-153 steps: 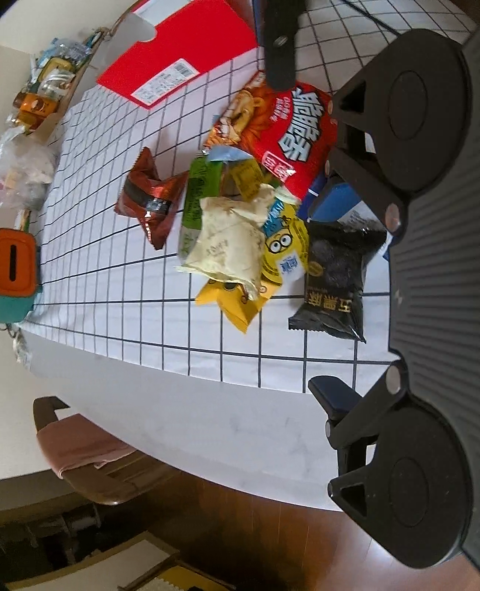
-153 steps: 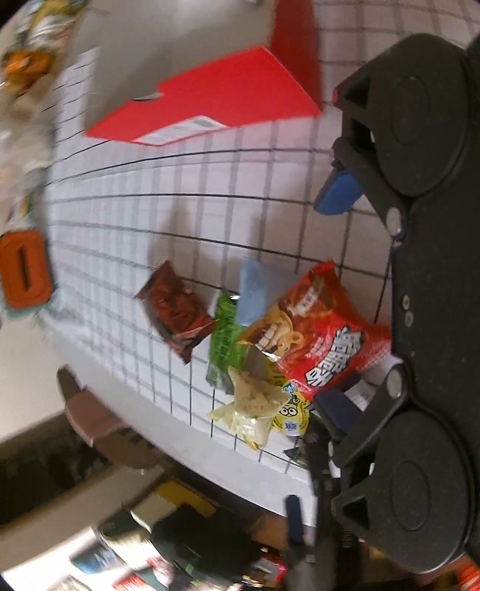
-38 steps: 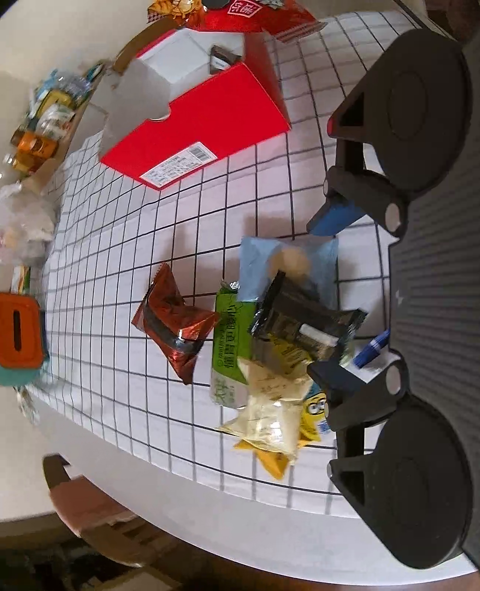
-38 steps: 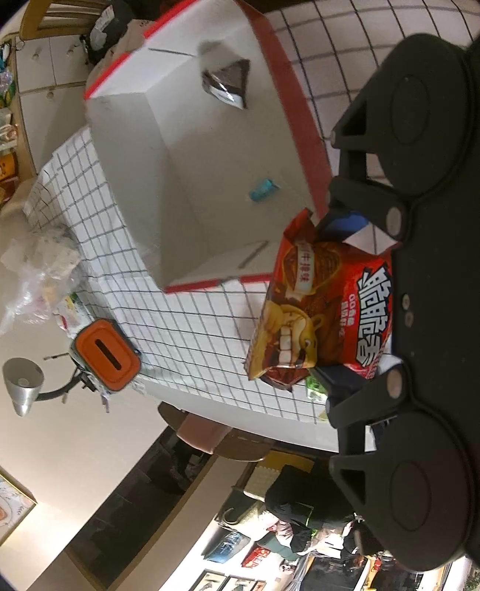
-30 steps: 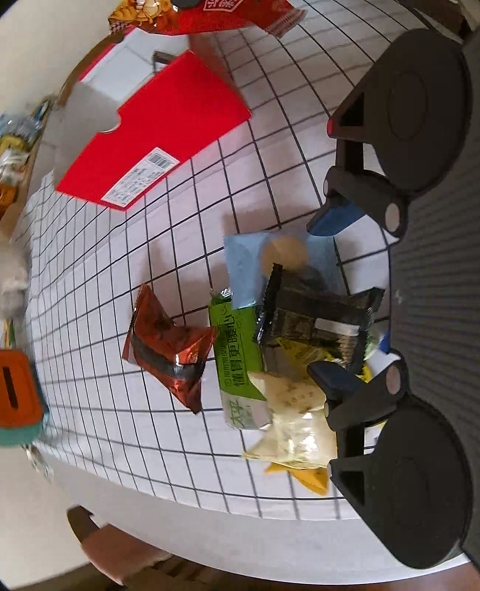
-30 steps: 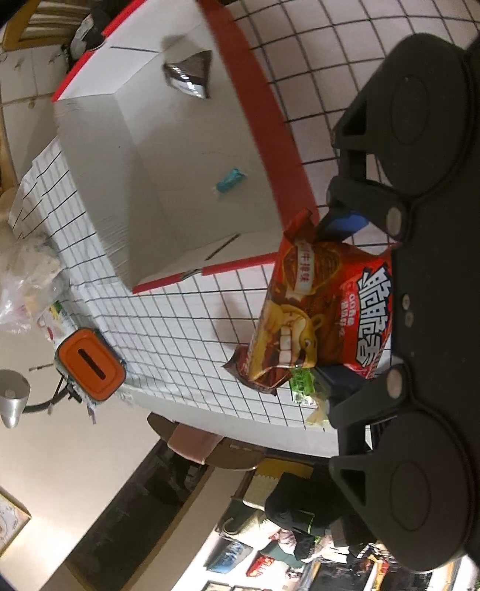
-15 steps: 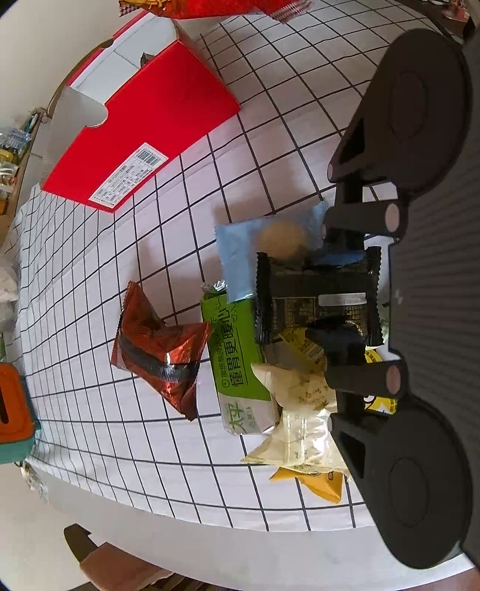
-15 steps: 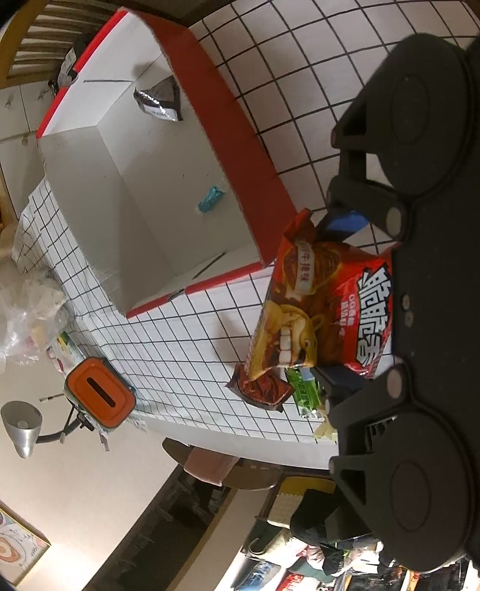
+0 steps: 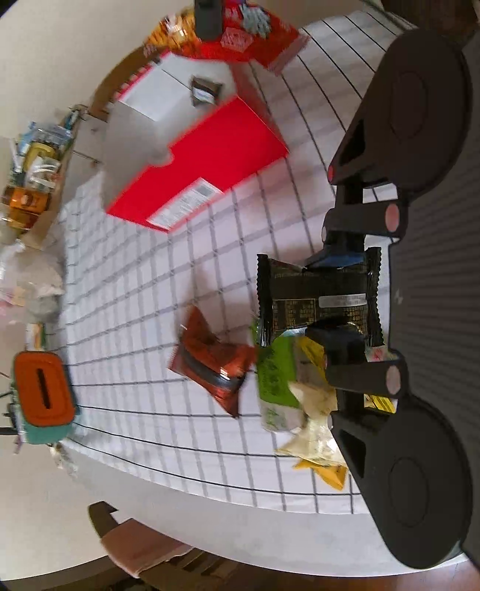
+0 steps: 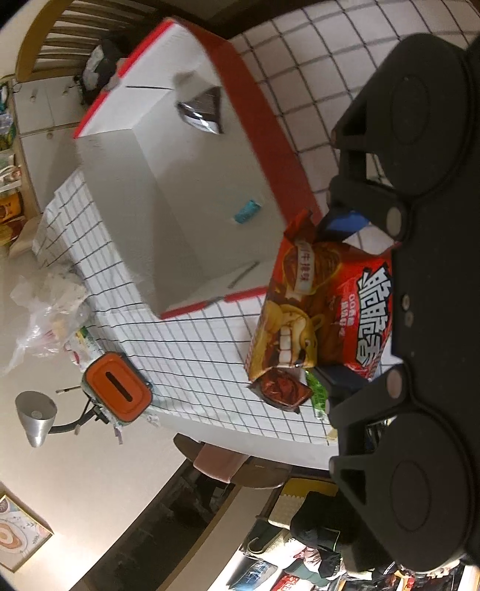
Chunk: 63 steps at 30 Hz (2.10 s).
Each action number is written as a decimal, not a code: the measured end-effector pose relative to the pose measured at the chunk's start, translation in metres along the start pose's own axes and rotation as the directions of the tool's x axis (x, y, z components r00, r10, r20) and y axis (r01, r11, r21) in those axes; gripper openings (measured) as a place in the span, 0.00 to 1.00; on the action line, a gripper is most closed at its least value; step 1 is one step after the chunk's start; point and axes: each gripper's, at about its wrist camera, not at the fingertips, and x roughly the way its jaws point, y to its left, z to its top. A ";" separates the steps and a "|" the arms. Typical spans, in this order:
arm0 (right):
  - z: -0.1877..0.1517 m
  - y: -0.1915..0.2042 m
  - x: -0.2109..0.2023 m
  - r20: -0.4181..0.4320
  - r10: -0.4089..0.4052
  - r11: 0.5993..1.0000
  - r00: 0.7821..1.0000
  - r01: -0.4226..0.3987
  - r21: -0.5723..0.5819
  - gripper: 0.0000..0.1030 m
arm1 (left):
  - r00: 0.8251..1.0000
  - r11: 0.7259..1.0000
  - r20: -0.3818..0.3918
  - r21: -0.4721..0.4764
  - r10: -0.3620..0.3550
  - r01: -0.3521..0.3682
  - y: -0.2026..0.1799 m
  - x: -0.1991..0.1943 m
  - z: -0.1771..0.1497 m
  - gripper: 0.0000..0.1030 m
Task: Organize snacks
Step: 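Carry the red chip bag and black packet with both tools into the box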
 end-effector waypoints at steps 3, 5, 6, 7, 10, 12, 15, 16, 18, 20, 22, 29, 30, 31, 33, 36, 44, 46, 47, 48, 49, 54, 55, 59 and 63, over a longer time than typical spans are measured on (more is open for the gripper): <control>0.014 -0.010 -0.007 0.007 0.003 1.000 1.000 -0.003 -0.019 0.67 | 1.000 1.000 0.027 0.000 0.002 -0.002 -0.021 -0.010 0.012 0.31; 0.025 -0.016 -0.012 0.008 0.009 0.999 1.000 -0.009 -0.038 0.67 | 0.999 1.000 0.043 0.001 0.003 -0.003 -0.036 -0.014 0.020 0.31; 0.031 -0.020 -0.014 0.010 0.009 0.999 1.000 -0.008 -0.048 0.67 | 0.999 1.000 0.051 0.002 0.004 -0.004 -0.044 -0.016 0.025 0.31; 0.037 -0.024 -0.016 0.011 0.004 0.998 1.000 -0.004 -0.060 0.67 | 0.998 1.000 0.056 0.002 0.004 -0.004 -0.050 -0.017 0.028 0.31; 0.054 -0.035 -0.021 0.022 -0.016 0.994 1.000 0.019 -0.103 0.67 | 0.998 1.000 0.067 -0.001 0.006 -0.005 -0.073 -0.016 0.040 0.31; 0.065 -0.043 -0.022 0.034 -0.031 0.991 0.999 0.035 -0.126 0.67 | 0.997 1.000 0.073 0.000 0.004 -0.004 -0.091 -0.013 0.048 0.31; 0.083 -0.059 -0.023 0.051 -0.052 0.988 0.997 0.059 -0.142 0.67 | 0.996 1.000 0.084 0.015 0.006 -0.007 -0.117 -0.008 0.060 0.31; 0.089 -0.066 -0.023 0.054 -0.060 0.986 0.997 0.067 -0.150 0.67 | 0.996 1.000 0.088 0.023 0.007 -0.009 -0.127 -0.005 0.064 0.31; 0.099 -0.076 -0.020 0.053 -0.073 0.984 0.996 0.080 -0.160 0.67 | 0.995 0.999 0.095 0.036 0.007 -0.010 -0.142 0.001 0.070 0.31; 0.108 -0.087 -0.017 0.047 -0.085 0.980 0.995 0.092 -0.176 0.67 | 0.996 0.999 0.091 0.048 0.014 -0.019 -0.159 0.010 0.077 0.31; 0.116 -0.095 -0.011 0.043 -0.101 0.975 0.994 0.107 -0.197 0.67 | 0.996 0.998 0.084 0.055 0.021 -0.026 -0.172 0.018 0.082 0.31; 0.132 -0.115 0.019 -0.021 -0.138 0.957 0.990 0.128 -0.262 0.67 | 0.998 0.996 0.032 0.062 0.060 -0.062 -0.206 0.059 0.104 0.31; 0.132 -0.117 0.025 -0.031 -0.144 0.954 0.989 0.130 -0.270 0.67 | 0.998 0.996 0.020 0.060 0.066 -0.067 -0.209 0.066 0.107 0.31; 0.132 -0.119 0.030 -0.040 -0.150 0.951 0.988 0.133 -0.279 0.67 | 0.997 0.996 0.008 0.060 0.072 -0.072 -0.212 0.072 0.109 0.31; 0.130 -0.121 0.043 -0.067 -0.161 0.944 0.985 0.134 -0.301 0.67 | 0.996 0.994 -0.018 0.064 0.089 -0.088 -0.217 0.086 0.113 0.31; 0.128 -0.120 0.059 -0.102 -0.176 0.929 0.979 0.131 -0.345 0.67 | 0.992 0.992 -0.055 0.070 0.109 -0.106 -0.221 0.104 0.116 0.31; 0.130 -0.119 0.084 -0.148 -0.217 0.900 0.965 0.139 -0.414 0.67 | 0.977 0.989 -0.156 0.055 0.146 -0.139 -0.222 0.131 0.116 0.31; 0.131 -0.115 0.089 -0.151 -0.236 0.883 0.960 0.147 -0.445 0.67 | 0.973 0.988 -0.172 0.055 0.155 -0.147 -0.223 0.135 0.116 0.31; 0.132 -0.113 0.091 -0.154 -0.244 0.874 0.957 0.148 -0.463 0.67 | 0.971 0.985 -0.173 0.063 0.168 -0.159 -0.226 0.135 0.116 0.31; 0.131 -0.111 0.093 -0.157 -0.254 0.864 0.954 0.150 -0.481 0.67 | 0.968 0.983 -0.177 0.071 0.177 -0.167 -0.228 0.136 0.116 0.31; 0.130 -0.109 0.095 -0.161 -0.265 0.853 0.951 0.153 -0.499 0.67 | 0.966 0.982 -0.181 0.079 0.185 -0.173 -0.229 0.137 0.117 0.31; 0.127 -0.104 0.103 -0.162 -0.314 0.814 0.936 0.177 -0.554 0.67 | 0.958 0.976 -0.198 0.100 0.209 -0.193 -0.235 0.139 0.118 0.31; 0.127 -0.104 0.103 -0.158 -0.316 0.811 0.935 0.179 -0.557 0.67 | 0.957 0.975 -0.199 0.104 0.213 -0.195 -0.235 0.140 0.117 0.31; 0.125 -0.104 0.102 -0.158 -0.317 0.810 0.935 0.180 -0.558 0.70 | 0.956 0.975 -0.201 0.101 0.216 -0.199 -0.235 0.139 0.116 0.32; 0.126 -0.104 0.098 -0.145 -0.312 0.812 0.939 0.184 -0.555 0.75 | 0.967 0.981 -0.175 0.079 0.186 -0.175 -0.232 0.134 0.115 0.52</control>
